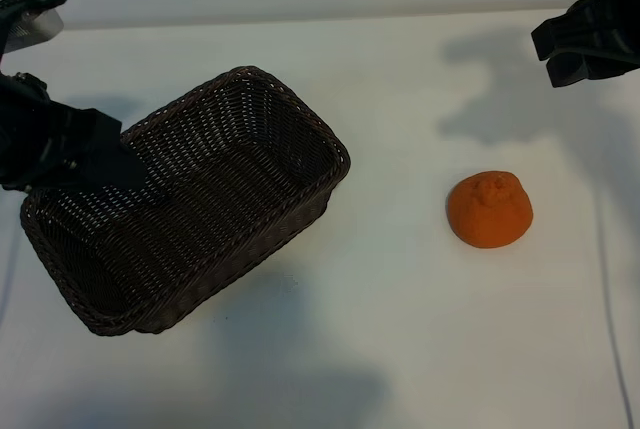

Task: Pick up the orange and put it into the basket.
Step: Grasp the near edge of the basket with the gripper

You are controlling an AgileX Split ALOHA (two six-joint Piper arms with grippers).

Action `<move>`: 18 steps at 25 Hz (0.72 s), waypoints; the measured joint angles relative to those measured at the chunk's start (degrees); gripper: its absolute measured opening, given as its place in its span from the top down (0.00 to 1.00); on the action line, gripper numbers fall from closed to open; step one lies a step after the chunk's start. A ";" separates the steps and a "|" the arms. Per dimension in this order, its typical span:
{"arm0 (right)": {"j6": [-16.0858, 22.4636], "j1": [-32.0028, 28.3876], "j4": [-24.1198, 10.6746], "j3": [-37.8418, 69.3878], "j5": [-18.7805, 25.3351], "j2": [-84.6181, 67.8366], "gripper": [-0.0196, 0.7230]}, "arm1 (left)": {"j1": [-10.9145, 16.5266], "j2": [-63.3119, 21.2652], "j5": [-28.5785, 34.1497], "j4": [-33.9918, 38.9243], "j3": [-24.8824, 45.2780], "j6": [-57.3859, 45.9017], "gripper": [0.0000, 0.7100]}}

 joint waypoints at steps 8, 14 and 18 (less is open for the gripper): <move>0.00 0.00 0.00 0.00 0.00 0.00 0.39 | 0.00 -1.61 -0.31 2.93 -0.07 -4.62 0.26; 0.00 0.00 0.05 0.00 -0.05 0.00 0.39 | 0.00 -3.78 2.28 18.84 -0.72 -19.94 0.26; 0.00 0.00 0.05 0.00 -0.03 0.00 0.39 | 0.00 -4.59 4.18 29.59 -0.72 -30.87 0.26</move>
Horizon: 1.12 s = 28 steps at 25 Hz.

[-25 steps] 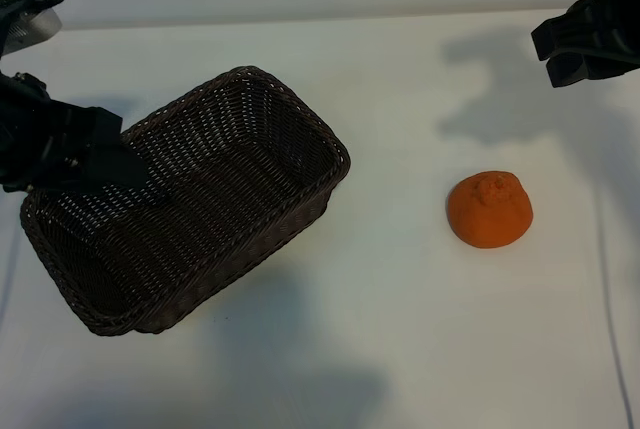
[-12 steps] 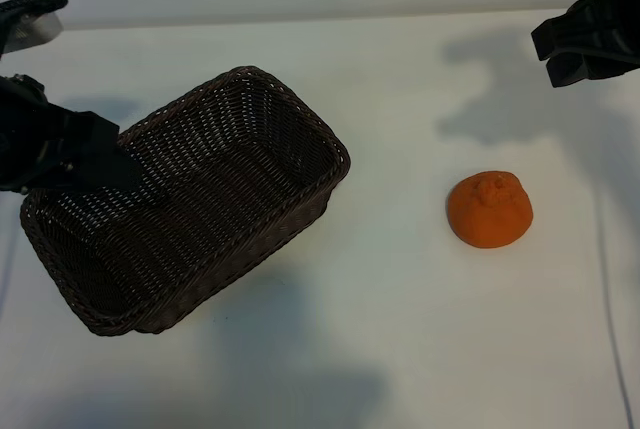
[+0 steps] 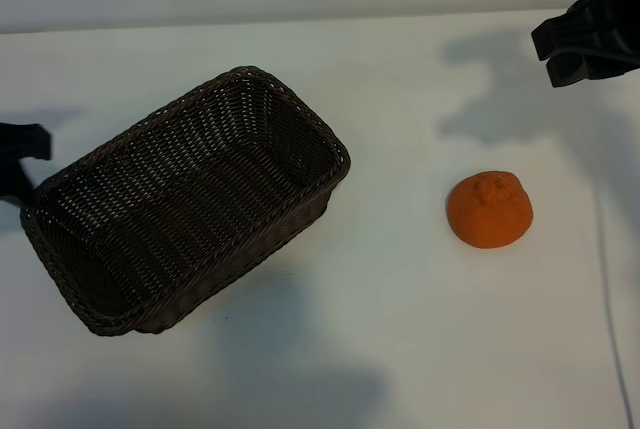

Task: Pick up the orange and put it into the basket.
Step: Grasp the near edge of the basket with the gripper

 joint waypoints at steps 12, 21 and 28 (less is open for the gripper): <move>0.00 0.00 -0.05 0.00 -0.04 0.00 0.39 | 0.00 -0.33 -11.33 1.78 7.83 -13.06 0.26; 0.00 0.00 0.00 0.00 -0.54 0.00 0.39 | 0.00 -0.33 -18.75 1.78 13.97 -16.73 0.26; 0.00 0.00 0.00 0.00 -0.82 0.00 0.39 | 0.00 -0.33 -20.90 1.78 15.83 -18.71 0.26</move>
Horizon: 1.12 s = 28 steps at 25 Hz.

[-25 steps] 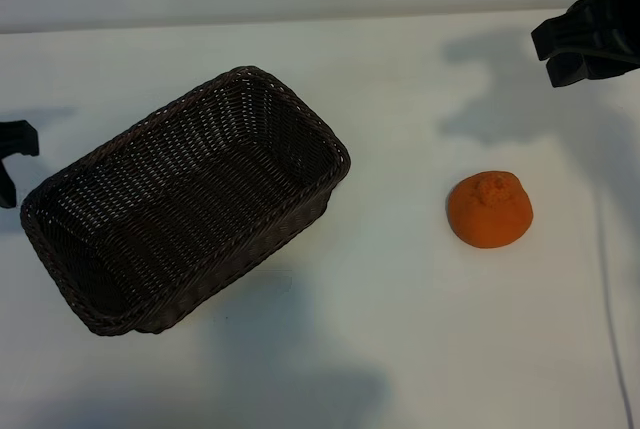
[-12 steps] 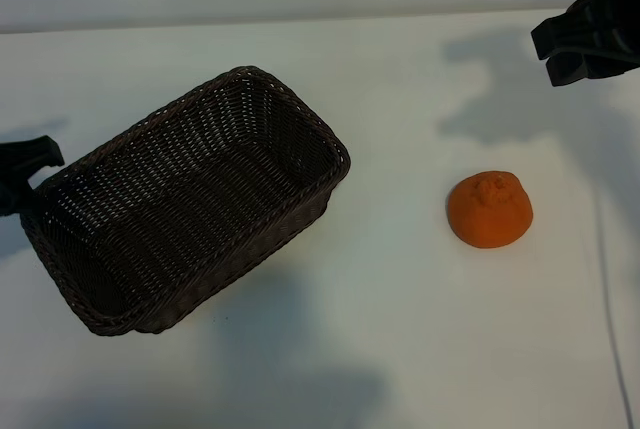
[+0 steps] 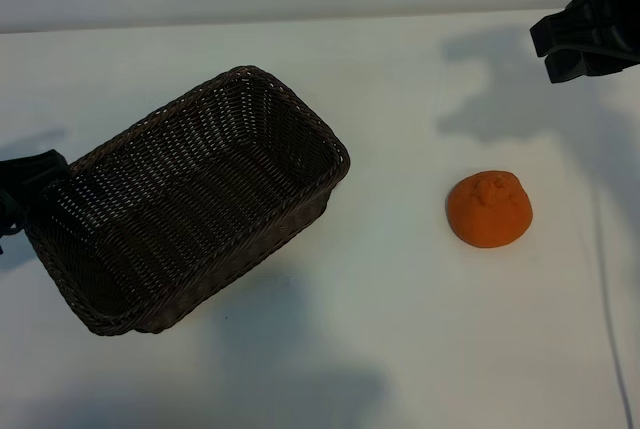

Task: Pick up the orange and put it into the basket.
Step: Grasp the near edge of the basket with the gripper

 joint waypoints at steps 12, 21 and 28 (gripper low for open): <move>0.00 0.00 0.00 0.00 -0.06 0.00 0.39 | 0.00 0.00 -0.87 3.02 0.11 -3.08 0.26; 0.00 0.00 0.00 0.00 -0.06 0.00 0.39 | 0.00 1.16 -1.89 3.78 0.11 -4.36 0.26; 0.00 0.00 0.00 0.00 -0.06 0.00 0.39 | 0.00 6.71 -4.92 0.15 0.11 -1.28 0.26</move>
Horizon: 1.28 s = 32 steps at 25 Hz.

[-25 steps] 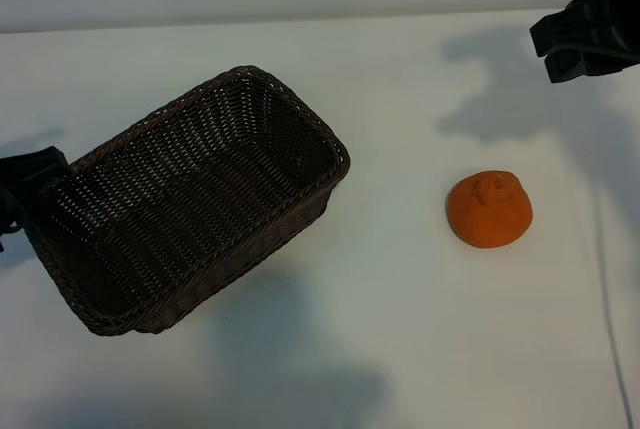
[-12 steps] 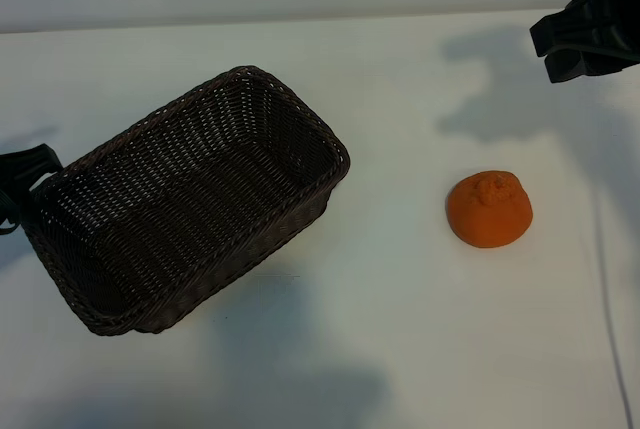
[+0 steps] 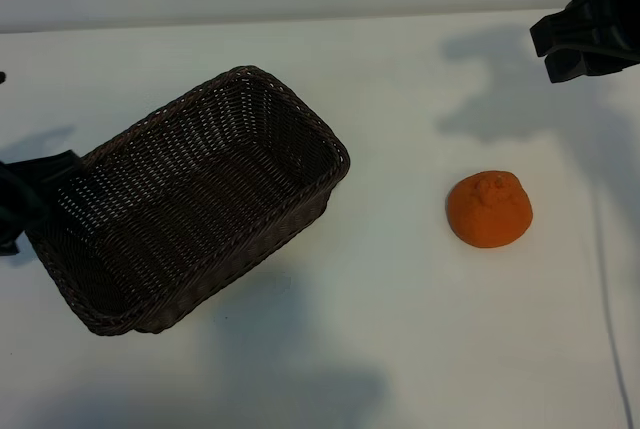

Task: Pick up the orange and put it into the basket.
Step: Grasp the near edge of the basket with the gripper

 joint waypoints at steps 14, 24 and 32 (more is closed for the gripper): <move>0.00 0.00 0.00 0.00 -0.19 0.00 0.39 | 0.00 6.66 -3.78 -1.93 0.00 1.74 0.26; 0.00 0.00 0.00 0.00 -0.35 0.00 0.39 | 0.07 10.21 -5.63 -8.11 0.00 5.75 0.26; 0.00 0.00 0.00 0.00 -0.35 0.00 0.39 | 0.07 15.61 -6.94 -9.74 0.00 7.55 0.26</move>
